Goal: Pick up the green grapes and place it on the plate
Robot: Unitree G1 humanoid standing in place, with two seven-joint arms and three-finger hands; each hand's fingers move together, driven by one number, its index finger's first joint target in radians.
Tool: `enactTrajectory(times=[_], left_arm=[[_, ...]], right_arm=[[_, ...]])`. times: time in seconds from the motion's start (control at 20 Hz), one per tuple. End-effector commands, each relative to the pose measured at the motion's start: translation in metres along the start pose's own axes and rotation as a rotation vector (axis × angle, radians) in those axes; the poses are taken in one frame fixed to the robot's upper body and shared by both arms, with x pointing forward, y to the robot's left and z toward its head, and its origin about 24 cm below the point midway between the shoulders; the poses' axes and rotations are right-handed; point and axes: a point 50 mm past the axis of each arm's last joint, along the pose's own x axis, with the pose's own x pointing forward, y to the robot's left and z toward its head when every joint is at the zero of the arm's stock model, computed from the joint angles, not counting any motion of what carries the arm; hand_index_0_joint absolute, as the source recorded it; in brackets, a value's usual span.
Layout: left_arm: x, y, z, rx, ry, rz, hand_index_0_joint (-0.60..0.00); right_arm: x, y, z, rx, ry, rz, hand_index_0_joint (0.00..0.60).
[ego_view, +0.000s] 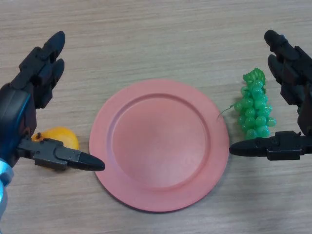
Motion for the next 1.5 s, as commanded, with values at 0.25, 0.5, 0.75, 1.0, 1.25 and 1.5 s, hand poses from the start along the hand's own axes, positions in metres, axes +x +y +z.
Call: enactTrajectory(times=[0.25, 0.5, 0.75, 1.0, 1.25, 1.5], left_arm=[[-0.006, 0.011, 0.032, 0.093, -0.192, 0.053, 0.000], [-0.007, 0.009, 0.032, 0.092, -0.168, 0.032, 0.000], [-0.007, 0.013, 0.031, 0.099, -0.157, 0.044, 0.000], [-0.008, 0.015, 0.032, 0.115, -0.161, 0.053, 0.000], [-0.012, 0.019, 0.032, 0.112, -0.153, 0.059, 0.000], [-0.014, 0.019, 0.033, 0.111, -0.169, 0.075, 0.000]], right_arm=[[0.003, -0.011, 0.031, -0.049, -0.215, -0.084, 0.000], [0.016, -0.015, 0.021, -0.065, -0.205, -0.121, 0.000], [0.044, -0.026, -0.015, -0.245, -0.160, -0.264, 0.000], [0.059, -0.034, -0.048, -0.302, -0.093, -0.329, 0.000], [0.067, -0.043, -0.079, -0.330, 0.026, -0.382, 0.000], [0.065, -0.040, -0.087, -0.330, 0.062, -0.342, 0.450]])
